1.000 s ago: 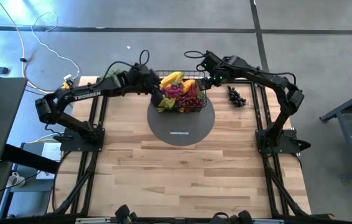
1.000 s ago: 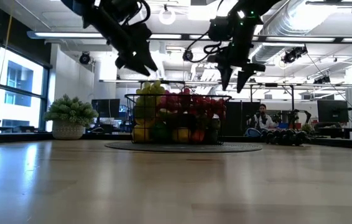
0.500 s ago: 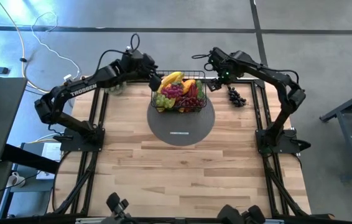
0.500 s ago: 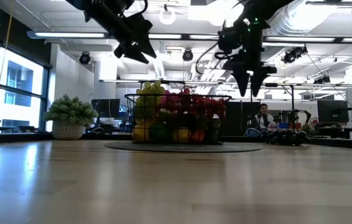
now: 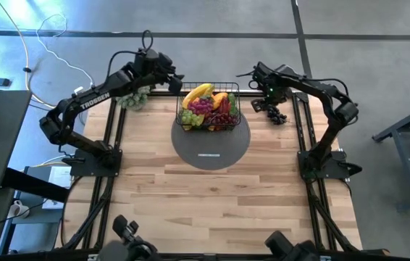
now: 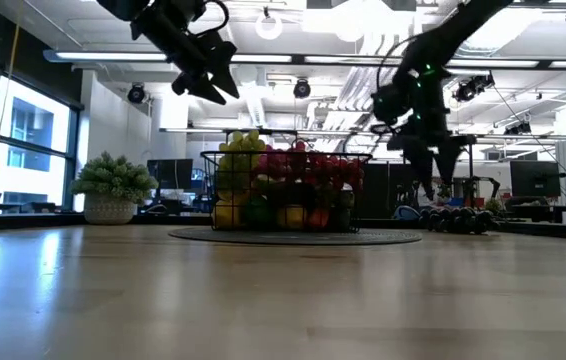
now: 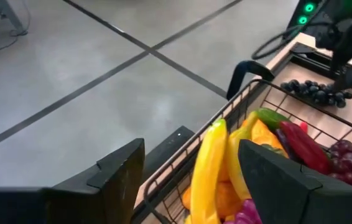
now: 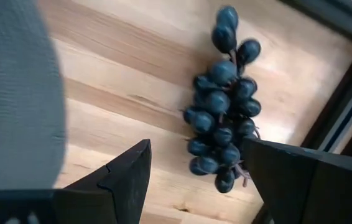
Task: Build produce basket
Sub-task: Put the purple grapes into the black wire basket
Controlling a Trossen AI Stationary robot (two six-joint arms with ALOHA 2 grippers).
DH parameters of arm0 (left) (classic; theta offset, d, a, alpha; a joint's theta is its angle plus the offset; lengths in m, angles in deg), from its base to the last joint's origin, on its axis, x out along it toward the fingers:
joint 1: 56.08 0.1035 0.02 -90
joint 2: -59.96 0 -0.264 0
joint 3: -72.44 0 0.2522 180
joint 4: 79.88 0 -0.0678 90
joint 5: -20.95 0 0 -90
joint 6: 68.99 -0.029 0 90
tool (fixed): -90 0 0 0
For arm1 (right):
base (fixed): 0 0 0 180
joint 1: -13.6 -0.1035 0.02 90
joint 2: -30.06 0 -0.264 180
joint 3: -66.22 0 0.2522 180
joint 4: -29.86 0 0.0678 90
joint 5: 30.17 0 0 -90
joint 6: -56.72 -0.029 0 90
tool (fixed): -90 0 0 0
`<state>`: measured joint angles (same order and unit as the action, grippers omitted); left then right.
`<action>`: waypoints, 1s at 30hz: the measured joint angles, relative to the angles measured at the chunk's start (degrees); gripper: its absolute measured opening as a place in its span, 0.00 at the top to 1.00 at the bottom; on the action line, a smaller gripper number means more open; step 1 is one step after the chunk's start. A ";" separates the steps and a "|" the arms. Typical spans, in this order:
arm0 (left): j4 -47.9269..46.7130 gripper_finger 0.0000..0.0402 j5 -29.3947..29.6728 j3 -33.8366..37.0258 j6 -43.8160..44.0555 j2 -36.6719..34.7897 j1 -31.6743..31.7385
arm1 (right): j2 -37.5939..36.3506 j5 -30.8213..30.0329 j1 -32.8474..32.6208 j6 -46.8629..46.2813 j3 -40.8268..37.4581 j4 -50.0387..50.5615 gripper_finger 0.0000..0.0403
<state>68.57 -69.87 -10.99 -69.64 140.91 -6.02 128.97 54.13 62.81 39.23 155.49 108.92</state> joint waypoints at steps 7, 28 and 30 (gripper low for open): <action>0.02 0.38 0.17 0.00 0.20 0.00 1.08 | 0.00 0.16 2.56 -0.41 -7.84 -5.14 0.41; 0.02 0.38 0.17 0.00 -0.06 0.00 1.07 | 0.00 -0.04 4.81 -4.56 -19.04 -14.34 0.79; 0.00 0.38 0.17 0.00 -0.05 0.00 1.07 | 0.00 0.12 4.80 -4.56 -19.01 -14.26 0.89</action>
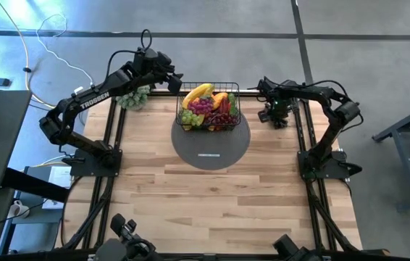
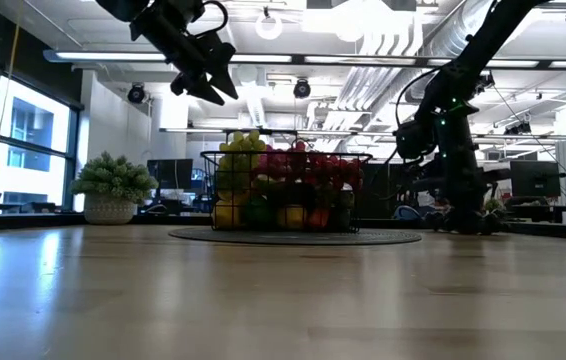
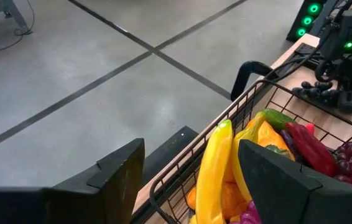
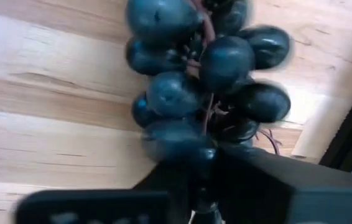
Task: Build produce basket
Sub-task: Put the purple grapes into the black wire basket
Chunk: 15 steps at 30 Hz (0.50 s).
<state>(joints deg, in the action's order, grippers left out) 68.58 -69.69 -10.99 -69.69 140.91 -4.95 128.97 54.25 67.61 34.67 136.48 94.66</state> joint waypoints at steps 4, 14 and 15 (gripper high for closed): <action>-0.01 0.38 0.00 0.00 -0.01 0.00 0.00 | 0.00 0.90 -0.41 0.03 0.78 0.40 0.97; -1.51 0.38 0.00 0.00 -0.05 0.00 0.00 | 0.00 2.64 -5.84 -2.18 7.18 3.23 0.99; -1.91 0.38 0.00 0.00 -0.05 0.00 0.00 | 0.00 2.24 -6.39 -3.23 8.14 3.52 0.99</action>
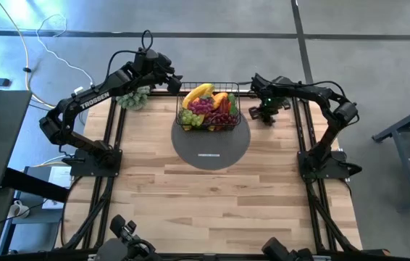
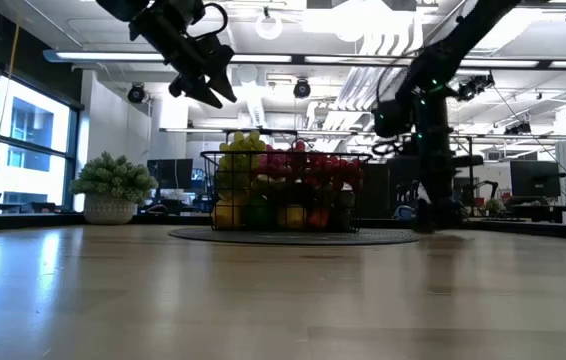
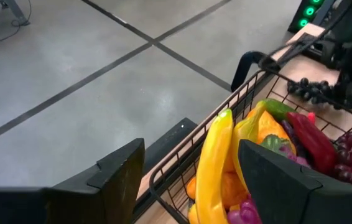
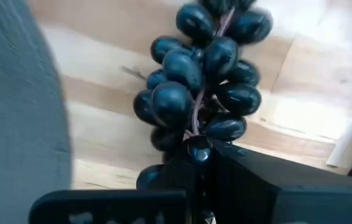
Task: Build produce basket
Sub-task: Put the purple grapes into the black wire basket
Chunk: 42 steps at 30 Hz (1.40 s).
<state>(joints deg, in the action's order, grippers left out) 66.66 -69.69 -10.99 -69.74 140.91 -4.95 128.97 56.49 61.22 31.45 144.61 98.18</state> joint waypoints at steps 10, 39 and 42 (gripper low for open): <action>-3.48 0.38 -0.07 0.02 0.07 0.00 0.00 | 0.00 -5.23 -3.97 -2.80 13.23 4.61 1.00; -7.62 0.38 -0.22 0.02 -3.39 0.01 -1.05 | 0.59 -6.59 -18.07 12.88 43.22 6.56 1.00; -7.68 0.38 -0.20 0.02 -3.39 0.00 -1.05 | 0.74 -3.11 -19.24 16.38 43.20 5.64 1.00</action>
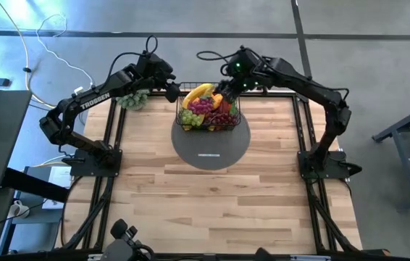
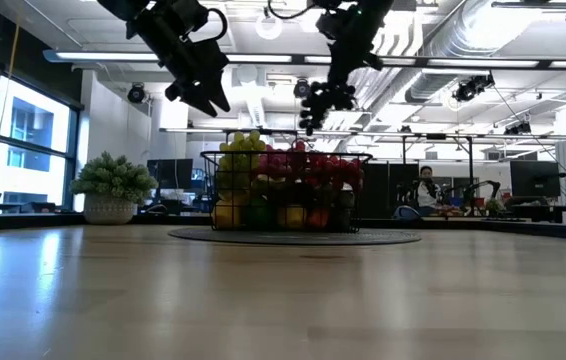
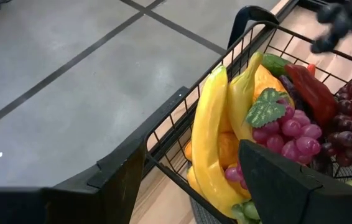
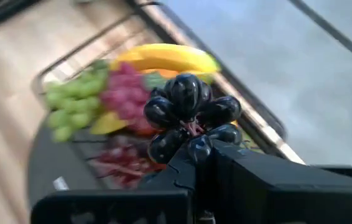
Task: Build produce basket
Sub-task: Put the purple grapes into the black wire basket
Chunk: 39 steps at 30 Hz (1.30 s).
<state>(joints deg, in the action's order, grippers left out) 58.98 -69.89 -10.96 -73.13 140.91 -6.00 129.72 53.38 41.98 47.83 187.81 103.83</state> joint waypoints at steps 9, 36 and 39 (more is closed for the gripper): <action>-0.05 0.38 0.00 0.00 -0.15 0.00 0.00 | 2.44 11.60 -1.03 7.75 0.00 -2.46 1.00; -0.29 0.38 -0.01 0.00 -0.59 0.02 0.00 | 10.36 6.29 -1.05 13.64 -0.02 3.67 0.79; -0.29 0.38 -0.02 0.00 -0.59 0.00 0.00 | 10.36 4.19 -1.07 13.40 -0.02 3.98 0.71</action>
<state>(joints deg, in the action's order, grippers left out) 58.70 -69.91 -10.96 -73.72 140.91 -6.00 140.08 57.58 40.91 61.23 187.79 107.81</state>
